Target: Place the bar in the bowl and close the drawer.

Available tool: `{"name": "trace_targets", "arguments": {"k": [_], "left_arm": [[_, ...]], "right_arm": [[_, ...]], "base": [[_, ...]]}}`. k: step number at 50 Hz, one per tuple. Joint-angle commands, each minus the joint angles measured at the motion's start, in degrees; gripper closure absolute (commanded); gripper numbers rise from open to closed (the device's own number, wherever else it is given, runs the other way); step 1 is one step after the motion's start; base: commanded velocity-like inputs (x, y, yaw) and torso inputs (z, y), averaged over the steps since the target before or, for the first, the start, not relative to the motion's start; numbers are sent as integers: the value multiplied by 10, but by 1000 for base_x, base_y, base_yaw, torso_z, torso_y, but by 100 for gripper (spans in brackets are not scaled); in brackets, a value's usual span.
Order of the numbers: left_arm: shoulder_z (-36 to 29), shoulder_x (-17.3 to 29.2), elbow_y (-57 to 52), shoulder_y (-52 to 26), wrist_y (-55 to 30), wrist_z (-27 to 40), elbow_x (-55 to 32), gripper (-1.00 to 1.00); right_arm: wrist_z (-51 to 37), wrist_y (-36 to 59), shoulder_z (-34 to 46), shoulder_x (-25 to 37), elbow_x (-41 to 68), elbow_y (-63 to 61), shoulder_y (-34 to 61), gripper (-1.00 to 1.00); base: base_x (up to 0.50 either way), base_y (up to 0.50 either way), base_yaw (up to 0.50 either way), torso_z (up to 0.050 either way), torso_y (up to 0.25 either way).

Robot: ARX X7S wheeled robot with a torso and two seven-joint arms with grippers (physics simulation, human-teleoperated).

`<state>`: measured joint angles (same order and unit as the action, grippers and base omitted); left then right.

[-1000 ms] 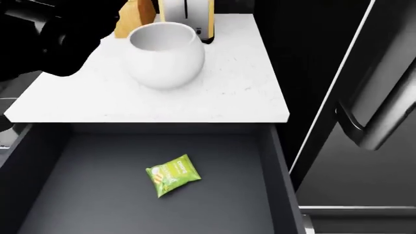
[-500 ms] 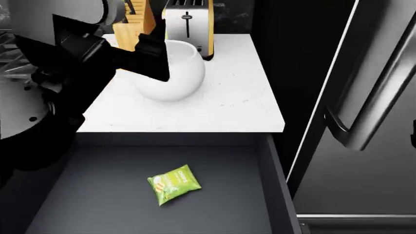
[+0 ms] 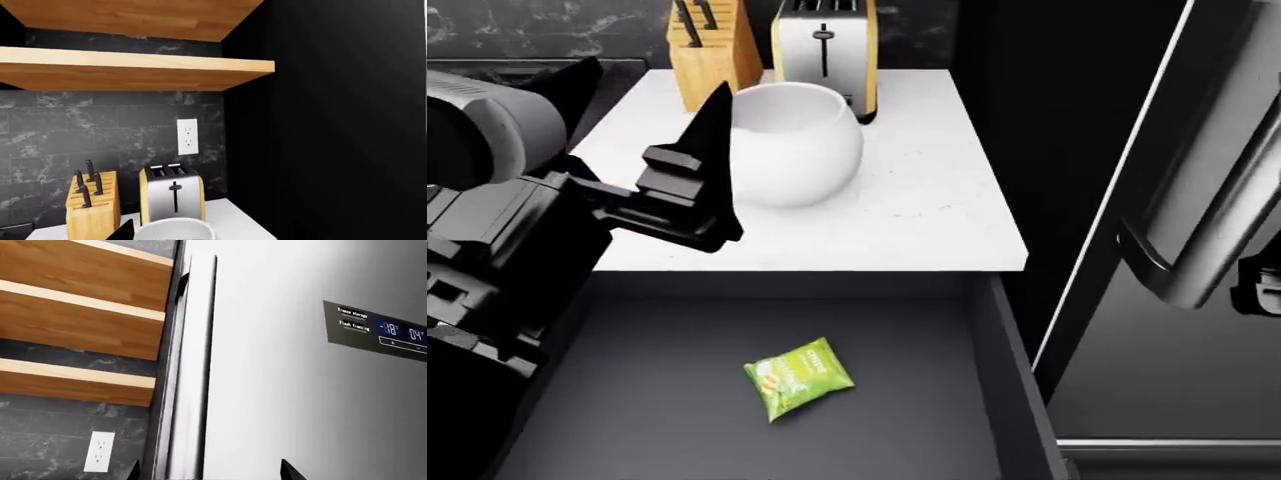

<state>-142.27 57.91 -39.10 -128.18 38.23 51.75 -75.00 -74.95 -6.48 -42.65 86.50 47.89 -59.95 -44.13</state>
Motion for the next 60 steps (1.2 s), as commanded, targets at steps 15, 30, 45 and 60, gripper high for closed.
{"name": "trace_targets", "arguments": {"k": [15,30,45,60], "left_arm": [[23,35,-15,15,-6,7,14,-100],[35,41,-12,31,-6,4,16,-100],[45,44,-12,44,-9,3,19,-100],[52,57,-17,49,-16,1,21,-100]], "right_arm": [[-15,6,8,17,-5,0,4,-100],[-23,3,27,27,-11,0,12,-100],[-27,-1,59,33,-18,0,31,-100],[-26,0,83,34,-21,0,50,-100]], "base": [[-1,500,0,0,0],[-1,500,0,0,0],[-1,500,0,0,0],[-1,500,0,0,0]]}}
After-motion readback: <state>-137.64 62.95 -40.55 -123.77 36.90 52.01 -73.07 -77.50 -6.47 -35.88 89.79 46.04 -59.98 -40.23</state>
